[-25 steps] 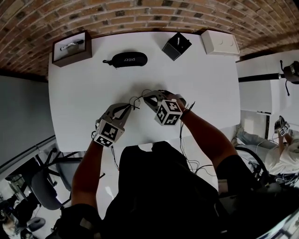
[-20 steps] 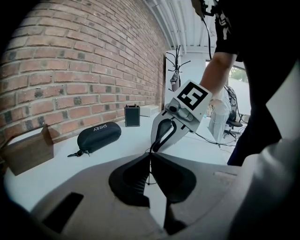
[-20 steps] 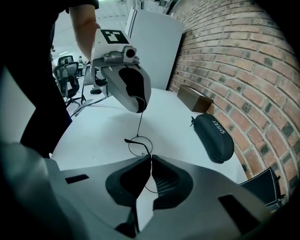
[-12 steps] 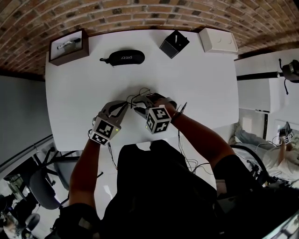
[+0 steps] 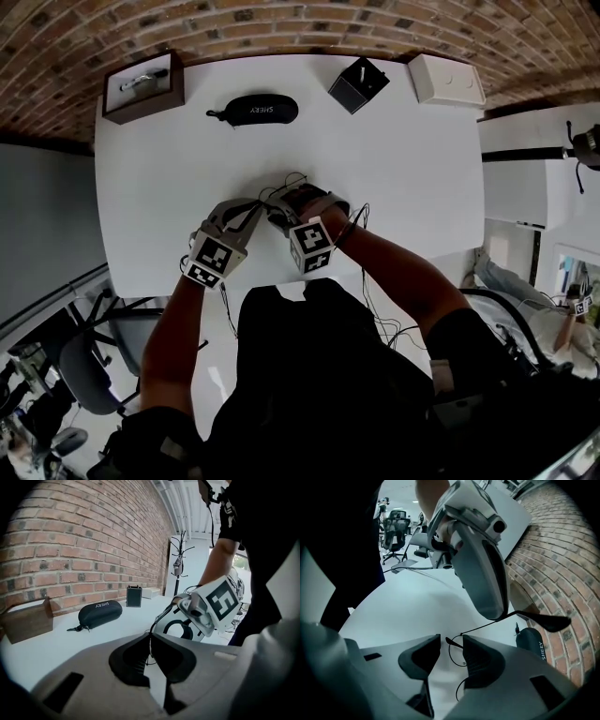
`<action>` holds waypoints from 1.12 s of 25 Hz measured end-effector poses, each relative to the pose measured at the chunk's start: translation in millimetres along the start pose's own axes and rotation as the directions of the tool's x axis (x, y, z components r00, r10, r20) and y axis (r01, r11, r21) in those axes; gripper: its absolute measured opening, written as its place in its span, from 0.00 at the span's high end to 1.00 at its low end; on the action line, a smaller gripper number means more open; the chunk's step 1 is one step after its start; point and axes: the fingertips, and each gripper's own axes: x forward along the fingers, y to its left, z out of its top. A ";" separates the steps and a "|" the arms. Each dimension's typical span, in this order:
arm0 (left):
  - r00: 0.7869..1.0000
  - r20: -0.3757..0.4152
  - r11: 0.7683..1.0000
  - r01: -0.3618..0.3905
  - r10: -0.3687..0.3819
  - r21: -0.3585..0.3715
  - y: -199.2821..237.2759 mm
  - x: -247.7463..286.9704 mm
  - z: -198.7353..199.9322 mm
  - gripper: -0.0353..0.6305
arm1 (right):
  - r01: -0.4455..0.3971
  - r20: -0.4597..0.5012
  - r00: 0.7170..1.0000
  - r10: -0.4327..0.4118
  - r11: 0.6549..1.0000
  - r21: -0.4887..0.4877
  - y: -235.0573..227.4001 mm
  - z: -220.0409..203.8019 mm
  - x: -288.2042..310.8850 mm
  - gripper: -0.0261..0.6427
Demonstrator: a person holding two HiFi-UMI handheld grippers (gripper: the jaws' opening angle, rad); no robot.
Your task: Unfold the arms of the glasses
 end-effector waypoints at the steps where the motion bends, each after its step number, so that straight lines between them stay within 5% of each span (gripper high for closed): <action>1: 1.000 0.000 1.000 0.000 0.000 0.001 -0.3 0.3 -0.1 0.92 | 0.001 0.001 1.000 -0.001 1.000 -0.013 1.0 -0.1 0.8 0.77; 12: 1.000 0.006 1.000 0.009 -0.009 -0.002 -5.8 1.6 0.5 0.92 | -0.006 0.018 1.000 0.006 0.999 0.032 4.7 1.9 3.8 0.84; 28: 1.000 -0.006 1.000 -0.002 0.002 0.015 -1.9 -2.7 -4.5 0.92 | 0.213 0.127 0.965 -0.230 0.968 0.131 -11.3 13.5 -29.5 0.90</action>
